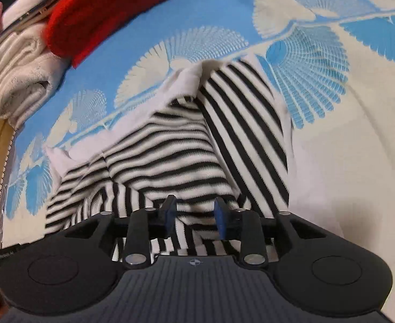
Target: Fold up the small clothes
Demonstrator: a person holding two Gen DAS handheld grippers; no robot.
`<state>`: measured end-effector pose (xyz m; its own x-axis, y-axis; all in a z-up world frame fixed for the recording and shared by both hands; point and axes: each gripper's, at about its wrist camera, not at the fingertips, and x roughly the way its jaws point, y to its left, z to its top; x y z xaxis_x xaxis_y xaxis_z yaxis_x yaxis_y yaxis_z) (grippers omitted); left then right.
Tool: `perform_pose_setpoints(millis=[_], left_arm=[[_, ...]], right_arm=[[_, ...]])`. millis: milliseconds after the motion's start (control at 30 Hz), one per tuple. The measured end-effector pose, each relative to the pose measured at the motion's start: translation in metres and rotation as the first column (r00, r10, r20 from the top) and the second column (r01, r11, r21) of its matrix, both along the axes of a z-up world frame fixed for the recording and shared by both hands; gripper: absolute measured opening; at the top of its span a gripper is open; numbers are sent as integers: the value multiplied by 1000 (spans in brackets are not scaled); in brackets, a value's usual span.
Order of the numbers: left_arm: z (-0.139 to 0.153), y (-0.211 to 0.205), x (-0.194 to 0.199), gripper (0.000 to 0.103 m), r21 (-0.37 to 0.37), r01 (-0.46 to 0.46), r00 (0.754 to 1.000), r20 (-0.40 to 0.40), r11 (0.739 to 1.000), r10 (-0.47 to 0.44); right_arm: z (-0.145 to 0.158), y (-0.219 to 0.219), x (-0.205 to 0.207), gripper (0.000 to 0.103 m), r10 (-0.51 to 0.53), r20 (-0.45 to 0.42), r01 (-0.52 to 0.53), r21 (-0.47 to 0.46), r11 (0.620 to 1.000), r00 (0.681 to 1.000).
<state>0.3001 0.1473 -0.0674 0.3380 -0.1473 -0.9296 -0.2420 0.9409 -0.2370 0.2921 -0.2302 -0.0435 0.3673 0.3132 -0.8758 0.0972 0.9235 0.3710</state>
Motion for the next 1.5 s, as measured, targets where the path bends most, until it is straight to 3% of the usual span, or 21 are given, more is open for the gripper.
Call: perform_pose_setpoints(millis=[33, 67, 133, 233, 400, 533, 633, 767, 867, 933, 1000, 1100, 1133, 1167, 1200, 1233, 1267, 1500], left_arm=[[2, -5, -4, 24, 24, 6, 1000, -9, 1000, -6], [11, -11, -9, 24, 40, 23, 1000, 19, 999, -24], [38, -19, -21, 24, 49, 54, 992, 115, 997, -59], [84, -18, -50, 27, 83, 58, 962, 261, 995, -78], [126, -1, -107, 27, 59, 56, 952, 299, 997, -71], [141, 4, -172, 27, 47, 47, 946, 318, 998, -60], [122, 7, -215, 38, 12, 19, 959, 283, 1000, -21], [70, 14, -247, 59, -37, -78, 978, 191, 996, 83], [35, 19, -250, 61, -17, -137, 986, 96, 990, 138], [22, 25, -249, 66, -57, -165, 985, 37, 985, 167], [16, 25, -247, 78, -112, -164, 985, 25, 980, 168], [9, 19, -243, 80, -88, -167, 985, 21, 982, 170], [8, 16, -242, 79, -60, -153, 988, 21, 986, 154], [8, 11, -241, 66, -15, -130, 991, 23, 991, 130], [9, 7, -241, 50, 62, -99, 995, 23, 993, 98], [9, 5, -243, 17, 117, -88, 996, 22, 989, 86], [12, 10, -246, 4, 120, -108, 994, 23, 987, 106], [19, 33, -261, 10, 23, -228, 973, 25, 973, 228]], right_arm=[[-8, 1, -1, 30, -1, -40, 0, -26, 1000, 999], [-8, 3, -4, 24, -14, -25, 13, -35, 999, 1000], [7, 4, -12, 24, -35, 12, 35, -66, 997, 999], [52, 5, -43, 26, -69, 151, 82, -83, 993, 986], [136, -5, -105, 29, -43, 348, 73, -75, 995, 937], [166, -28, -171, 45, -55, 443, 97, -74, 992, 895], [148, -48, -204, 47, -101, 406, 138, -64, 988, 908], [93, -65, -227, 48, -156, 289, 195, -110, 975, 945], [52, -73, -235, 48, -198, 159, 221, -140, 965, 967], [34, -79, -237, 48, -256, 87, 264, -92, 960, 963], [27, -79, -234, 48, -250, 70, 256, -103, 961, 966], [19, -77, -232, 49, -236, 47, 240, -158, 958, 971], [15, -77, -232, 49, -240, 31, 242, -157, 958, 970], [12, -78, -235, 49, -245, 18, 245, -154, 957, 969], [10, -78, -235, 49, -250, 8, 248, -155, 956, 968], [9, -78, -235, 49, -252, 4, 249, -161, 955, 968], [8, -76, -236, 49, -251, 3, 248, -167, 954, 968], [8, -67, -238, 50, -216, -5, 211, -202, 956, 976]])
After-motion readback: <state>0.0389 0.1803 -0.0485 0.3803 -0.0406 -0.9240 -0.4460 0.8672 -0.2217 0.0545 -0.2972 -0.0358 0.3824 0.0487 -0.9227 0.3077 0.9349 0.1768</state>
